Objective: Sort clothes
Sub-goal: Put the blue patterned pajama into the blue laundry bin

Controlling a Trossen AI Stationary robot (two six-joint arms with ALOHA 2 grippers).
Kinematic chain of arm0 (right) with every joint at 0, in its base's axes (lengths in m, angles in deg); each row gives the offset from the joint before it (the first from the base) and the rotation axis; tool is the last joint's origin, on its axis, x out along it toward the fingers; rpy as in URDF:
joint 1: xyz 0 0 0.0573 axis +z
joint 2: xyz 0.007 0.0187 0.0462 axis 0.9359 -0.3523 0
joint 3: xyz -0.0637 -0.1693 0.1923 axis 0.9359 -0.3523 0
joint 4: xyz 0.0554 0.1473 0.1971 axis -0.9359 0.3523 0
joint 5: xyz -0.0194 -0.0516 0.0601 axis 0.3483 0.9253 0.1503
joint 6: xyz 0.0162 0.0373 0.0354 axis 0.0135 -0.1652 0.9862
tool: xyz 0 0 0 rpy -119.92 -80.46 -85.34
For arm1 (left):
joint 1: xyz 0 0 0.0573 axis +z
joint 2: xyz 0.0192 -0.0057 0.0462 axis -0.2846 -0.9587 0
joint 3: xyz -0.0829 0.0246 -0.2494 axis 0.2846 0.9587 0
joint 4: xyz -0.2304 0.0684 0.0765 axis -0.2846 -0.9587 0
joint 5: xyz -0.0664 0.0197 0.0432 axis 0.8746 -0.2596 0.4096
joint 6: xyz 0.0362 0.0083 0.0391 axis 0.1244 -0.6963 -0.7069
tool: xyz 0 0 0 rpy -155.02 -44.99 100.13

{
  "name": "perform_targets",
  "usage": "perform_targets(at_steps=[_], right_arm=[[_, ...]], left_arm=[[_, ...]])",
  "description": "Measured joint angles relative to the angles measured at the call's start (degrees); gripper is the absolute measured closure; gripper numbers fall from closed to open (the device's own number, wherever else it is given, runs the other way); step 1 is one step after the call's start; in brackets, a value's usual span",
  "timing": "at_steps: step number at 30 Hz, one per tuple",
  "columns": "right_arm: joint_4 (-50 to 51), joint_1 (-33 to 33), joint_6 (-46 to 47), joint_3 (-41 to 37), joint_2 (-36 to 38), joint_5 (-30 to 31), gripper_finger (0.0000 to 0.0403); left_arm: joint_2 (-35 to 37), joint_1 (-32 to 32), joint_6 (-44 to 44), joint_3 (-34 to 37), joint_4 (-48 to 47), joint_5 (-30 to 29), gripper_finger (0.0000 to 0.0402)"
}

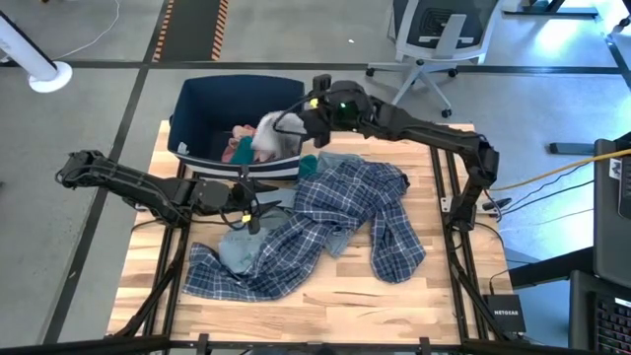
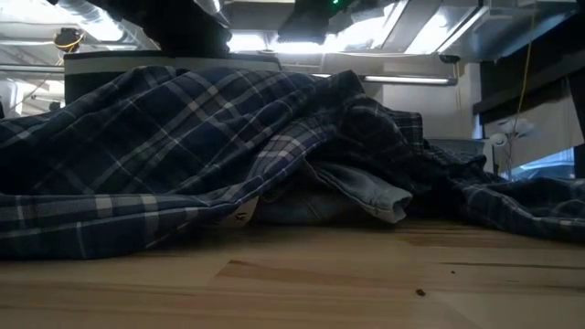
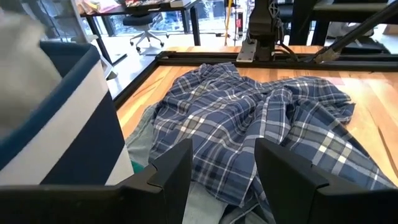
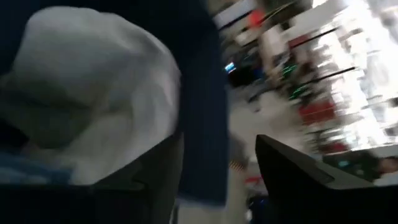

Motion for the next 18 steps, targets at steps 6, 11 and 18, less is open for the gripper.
perform_targets(at_steps=[6, 11, 18], right_arm=[[16.4, 0.5, 0.0, 10.4, 0.0, 3.1, 0.0172], [27.7, 2.7, 0.2, 19.5, 0.0, 6.1, 0.0171], [42.6, 10.2, 2.7, 24.4, 0.0, 2.5, 0.0171]], left_arm=[[0.0, 0.0, 0.0, 0.0, 0.1, 0.0, 0.0233], [0.0, 0.0, 0.0, 0.0, 0.1, 0.0, 0.0233], [0.0, 0.0, 1.0, 0.0, -0.6, 0.0, 0.0233]])
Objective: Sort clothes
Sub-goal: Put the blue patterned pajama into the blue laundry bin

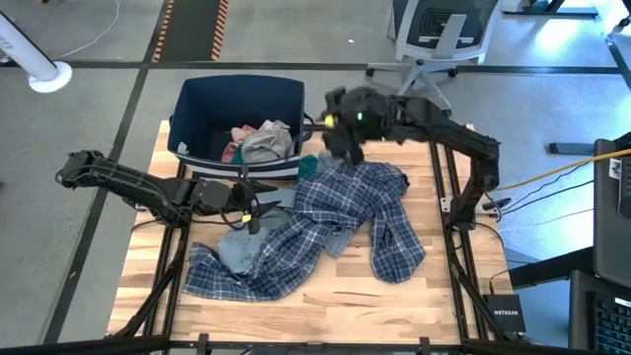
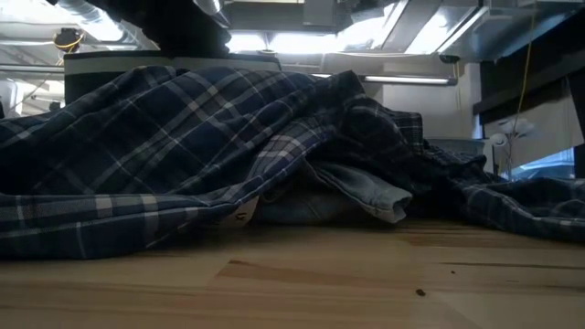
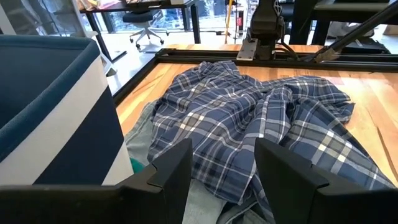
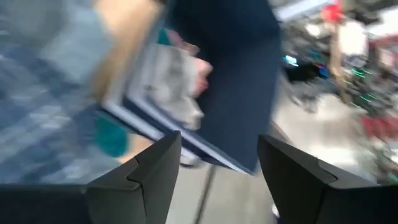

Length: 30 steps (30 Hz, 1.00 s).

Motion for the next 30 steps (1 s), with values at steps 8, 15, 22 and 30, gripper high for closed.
perform_targets(at_steps=[8, 15, 22, 30], right_arm=[[11.4, 10.3, 4.9, -7.0, 0.0, 0.5, 0.0171], [12.9, 17.7, 11.9, -18.0, 0.0, 3.2, 0.0171], [11.1, 23.8, 18.6, -30.6, -0.1, 6.4, 0.0171], [3.2, 30.4, 26.5, -40.9, 0.4, 11.5, 0.0171]], left_arm=[[0.0, 0.0, 0.7, 0.0, -0.3, 0.0, 0.0233], [0.0, 0.0, 0.7, 0.0, -0.5, 0.0, 0.0233], [0.0, 0.0, 0.6, 0.0, -0.5, 0.0, 0.0233], [0.0, 0.0, 0.5, 0.0, -0.5, 0.0, 0.0233]])
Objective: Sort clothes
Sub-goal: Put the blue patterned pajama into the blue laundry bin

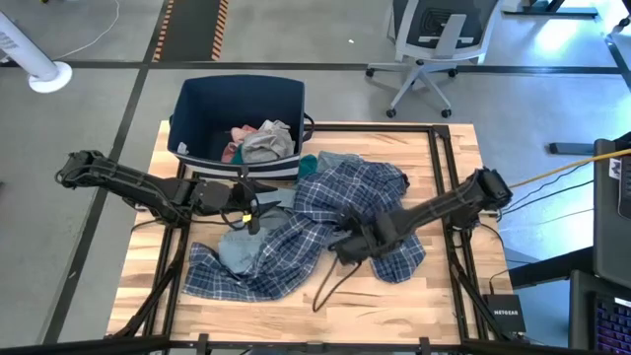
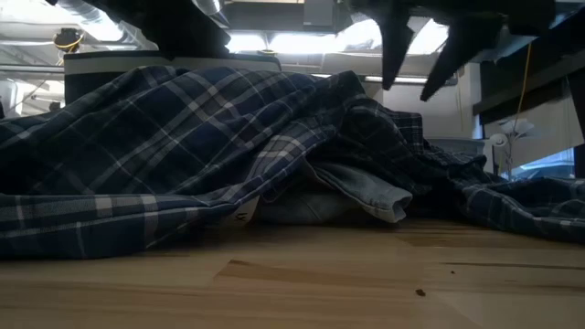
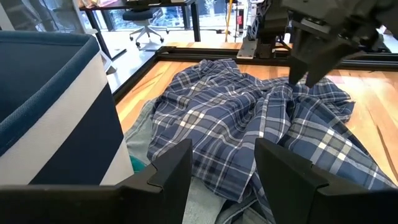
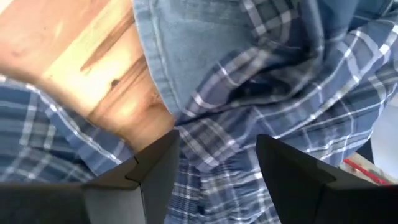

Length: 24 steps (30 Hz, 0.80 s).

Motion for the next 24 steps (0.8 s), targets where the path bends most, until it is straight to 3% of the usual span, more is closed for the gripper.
perform_targets(at_steps=[6, 12, 24], right_arm=[[-2.7, 5.1, 7.5, -5.1, 0.1, 7.3, 0.0171], [-7.0, 8.0, 12.0, -10.0, 0.1, 20.1, 0.0172], [-15.2, 7.8, 12.0, -15.7, 0.1, 22.1, 0.0172]], left_arm=[[0.0, 0.0, 0.0, 0.0, 0.0, 0.0, 0.0233], [0.0, 0.0, 0.0, 0.0, 0.1, 0.0, 0.0233], [0.0, 0.0, -0.1, 0.0, 0.1, 0.0, 0.0233]])
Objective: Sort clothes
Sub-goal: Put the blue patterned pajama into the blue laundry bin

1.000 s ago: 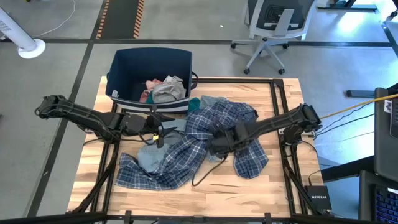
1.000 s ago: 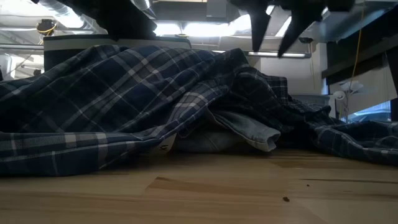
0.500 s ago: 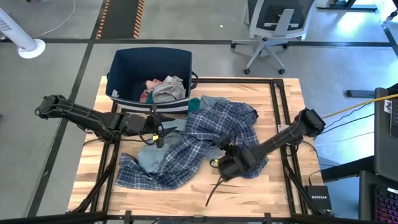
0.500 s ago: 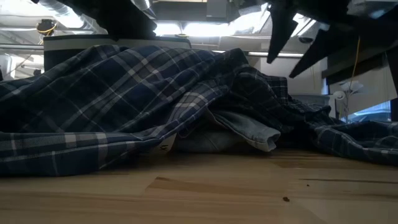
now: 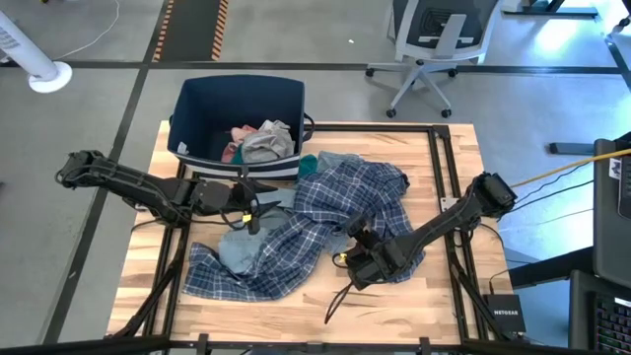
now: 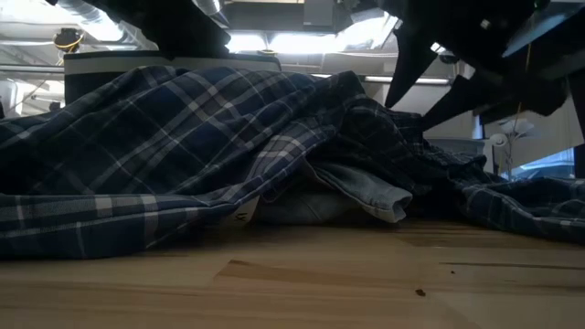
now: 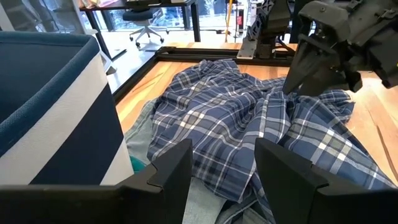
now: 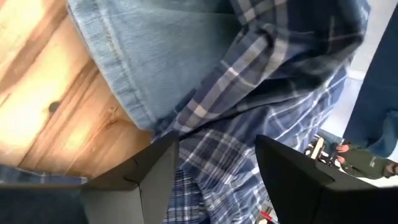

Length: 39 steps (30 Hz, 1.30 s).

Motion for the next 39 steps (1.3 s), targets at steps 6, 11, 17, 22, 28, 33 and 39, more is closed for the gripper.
perform_targets(at_steps=[6, 11, 17, 22, 28, 33, 39], right_arm=[[-2.4, 0.0, 0.0, -1.7, 0.0, 2.2, 0.0172], [-7.1, -0.3, -0.3, -3.5, 0.0, 4.0, 0.0172], [-12.2, -2.1, -1.5, -7.1, 0.0, 4.0, 0.0172], [-16.0, -4.7, -2.7, -9.6, 0.0, 4.2, 0.0172], [-18.7, -6.9, -5.1, -10.0, 0.0, 7.2, 0.0172], [-19.1, -7.3, -7.8, -9.9, 0.0, 8.6, 0.0172], [-25.2, -7.6, -12.8, -9.9, 0.0, 7.3, 0.0172]], left_arm=[[0.0, 0.0, 0.0, 0.0, 0.0, 0.0, 0.0233], [0.0, 0.0, 0.0, 0.0, 0.0, 0.0, 0.0233], [0.0, 0.0, 0.0, 0.0, 0.0, 0.0, 0.0233], [0.0, 0.0, 0.0, 0.0, 0.0, 0.0, 0.0233], [0.0, 0.0, 0.0, 0.0, 0.0, 0.0, 0.0233], [0.0, 0.0, 0.0, 0.0, 0.0, 0.0, 0.0233], [0.0, 0.0, 0.0, 0.0, 0.0, 0.0, 0.0233]])
